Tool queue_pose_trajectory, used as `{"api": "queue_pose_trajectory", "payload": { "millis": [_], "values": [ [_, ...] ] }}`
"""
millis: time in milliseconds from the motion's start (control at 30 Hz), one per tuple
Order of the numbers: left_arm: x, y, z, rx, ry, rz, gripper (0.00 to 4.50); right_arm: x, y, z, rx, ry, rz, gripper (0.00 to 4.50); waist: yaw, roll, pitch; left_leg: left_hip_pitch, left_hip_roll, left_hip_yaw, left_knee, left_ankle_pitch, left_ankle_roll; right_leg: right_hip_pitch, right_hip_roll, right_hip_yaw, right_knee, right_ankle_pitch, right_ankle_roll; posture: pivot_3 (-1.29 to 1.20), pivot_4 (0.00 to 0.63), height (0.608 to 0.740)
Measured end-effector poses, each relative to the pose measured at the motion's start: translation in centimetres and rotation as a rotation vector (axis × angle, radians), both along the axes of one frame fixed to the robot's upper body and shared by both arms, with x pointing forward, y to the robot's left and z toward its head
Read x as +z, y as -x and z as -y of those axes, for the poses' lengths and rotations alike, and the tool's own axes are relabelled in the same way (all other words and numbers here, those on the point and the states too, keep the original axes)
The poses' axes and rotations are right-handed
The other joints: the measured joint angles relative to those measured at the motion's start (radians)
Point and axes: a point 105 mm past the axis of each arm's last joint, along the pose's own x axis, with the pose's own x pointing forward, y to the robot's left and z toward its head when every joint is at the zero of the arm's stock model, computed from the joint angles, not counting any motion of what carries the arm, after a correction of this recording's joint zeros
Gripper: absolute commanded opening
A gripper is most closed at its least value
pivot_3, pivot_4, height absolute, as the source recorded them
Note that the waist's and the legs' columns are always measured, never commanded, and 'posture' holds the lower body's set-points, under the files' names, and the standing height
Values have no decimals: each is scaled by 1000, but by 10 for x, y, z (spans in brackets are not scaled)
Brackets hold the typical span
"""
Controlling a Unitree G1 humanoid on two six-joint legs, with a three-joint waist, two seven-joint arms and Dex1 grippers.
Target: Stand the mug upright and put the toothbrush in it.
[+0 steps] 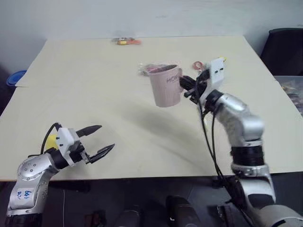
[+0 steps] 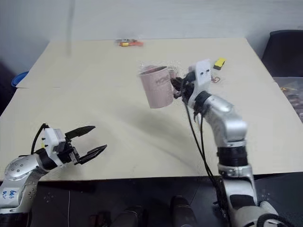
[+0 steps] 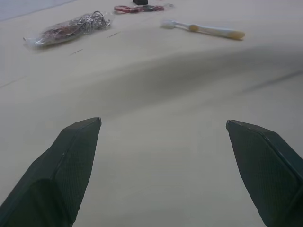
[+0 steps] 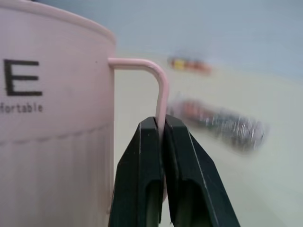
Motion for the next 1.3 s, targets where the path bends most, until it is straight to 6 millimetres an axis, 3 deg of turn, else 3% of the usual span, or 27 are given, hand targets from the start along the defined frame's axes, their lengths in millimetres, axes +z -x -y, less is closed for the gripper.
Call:
{"api": "queue_pose_trajectory", "payload": {
  "millis": [100, 167, 267, 433, 633, 833, 933, 1067, 1200, 1300],
  "values": [
    [1, 0, 1, -11, 25, -18, 4500, -45, -4, -24, 16, 34, 42, 27, -11, 0, 0, 0, 0, 1, 0, 0, -1, -1, 0, 0, 2, 0, 0, 0, 150, 740],
    [3, 2, 5, -29, 36, -26, 4500, -65, -8, -27, -1, 36, 29, 27, -16, 1, 1, 0, 0, 0, 1, 0, -1, -1, 0, -1, 2, 0, 0, 0, 150, 740],
    [11, 5, 13, -66, 69, -37, 4500, -84, -4, -31, 73, 66, 8, 735, -18, 1, 1, 0, 0, -1, 1, 0, 0, 0, 0, -1, 1, 0, 0, 0, 150, 740],
    [19, 10, 22, -100, 118, -52, 4500, -79, 0, -18, 109, 105, 60, 2391, -21, 1, 1, 0, 0, -1, 1, 0, -1, 0, 0, -1, 0, 0, 0, 0, 150, 740],
    [23, 13, 28, -128, 159, -75, 4500, -70, 23, 31, 143, 177, 14, 4424, 0, 1, 1, -1, 0, -1, 1, 0, 0, 1, 0, -1, -1, 0, 0, 0, 150, 740],
    [23, 12, 29, -177, 121, -55, 4500, -47, 75, 91, 137, 170, -77, 4469, 34, 1, 1, -1, 1, -1, 2, 0, -1, 2, 0, -1, -6, 0, 0, 0, 150, 740],
    [23, 11, 25, -204, 91, -65, 4500, -67, 101, 131, 58, 249, -155, 4469, 49, 1, 1, 0, 1, -1, 1, 0, -1, 3, 0, 0, -7, 0, 0, 0, 150, 740],
    [14, 5, 12, -210, 41, -113, 4500, -99, 136, 214, -216, 321, -266, 4469, 67, 1, 1, 0, 0, 1, 1, 0, 0, 3, 0, 1, -8, 0, 0, 0, 150, 740],
    [18, -3, 16, -241, 32, -85, 4500, -105, 148, 225, -256, 361, -275, 4469, 47, 1, 1, 2, 3, 6, 1, 0, 0, 3, 0, 2, -8, 1, 1, 0, 150, 740],
    [20, -6, 17, -246, 16, -66, 4500, -101, 138, 220, -267, 335, -290, 4469, 30, 1, 1, 2, 4, 7, 0, 0, -1, 2, 1, 2, -7, 1, 1, 0, 150, 740]
  ]
}}
